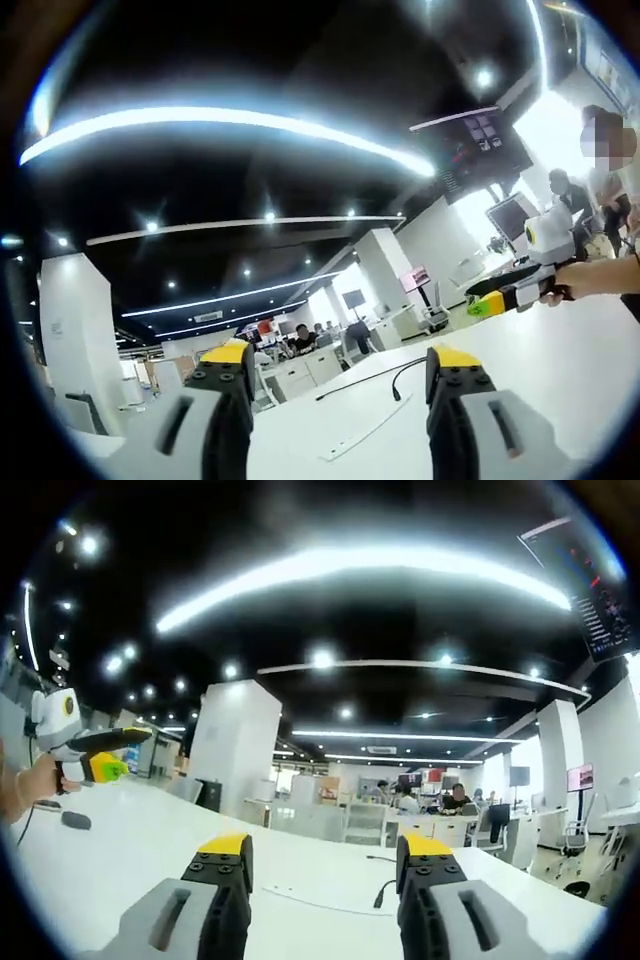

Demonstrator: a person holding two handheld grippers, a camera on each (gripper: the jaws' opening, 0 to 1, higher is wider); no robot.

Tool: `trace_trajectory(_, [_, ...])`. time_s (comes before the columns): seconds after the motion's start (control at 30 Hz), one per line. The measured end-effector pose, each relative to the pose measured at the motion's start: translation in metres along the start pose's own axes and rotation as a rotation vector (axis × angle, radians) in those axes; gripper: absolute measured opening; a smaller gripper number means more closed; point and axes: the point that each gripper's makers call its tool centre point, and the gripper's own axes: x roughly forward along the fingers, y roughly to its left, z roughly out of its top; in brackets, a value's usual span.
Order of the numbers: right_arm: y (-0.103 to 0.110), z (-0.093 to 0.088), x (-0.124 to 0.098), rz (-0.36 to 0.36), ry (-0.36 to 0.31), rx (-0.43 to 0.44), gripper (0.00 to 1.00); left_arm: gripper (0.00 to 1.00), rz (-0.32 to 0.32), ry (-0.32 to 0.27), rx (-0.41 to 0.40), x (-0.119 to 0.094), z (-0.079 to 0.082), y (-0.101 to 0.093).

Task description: Locate the USB plug end of the data cable currently connected to the USB port on the desk. Grip the plug, withdraw it from the port, and place it onto the desktop.

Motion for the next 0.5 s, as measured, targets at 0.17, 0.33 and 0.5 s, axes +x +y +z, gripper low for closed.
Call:
trace_trajectory(0.17, [-0.003,-0.018,0.007,0.001,0.041,0.023,0.58,0.69,-0.007,0.009,0.006,0.017,-0.028,-0.001])
trace_trajectory(0.33, [-0.007,-0.040,0.011,-0.001,0.097,0.014,0.59,0.69,-0.006,0.023,-0.067,0.028,-0.054,0.000])
trace_trajectory(0.5, [-0.009,-0.055,0.016,0.004,0.125,0.042,0.58,0.69,-0.005,0.024,-0.093,0.035,-0.076,-0.004])
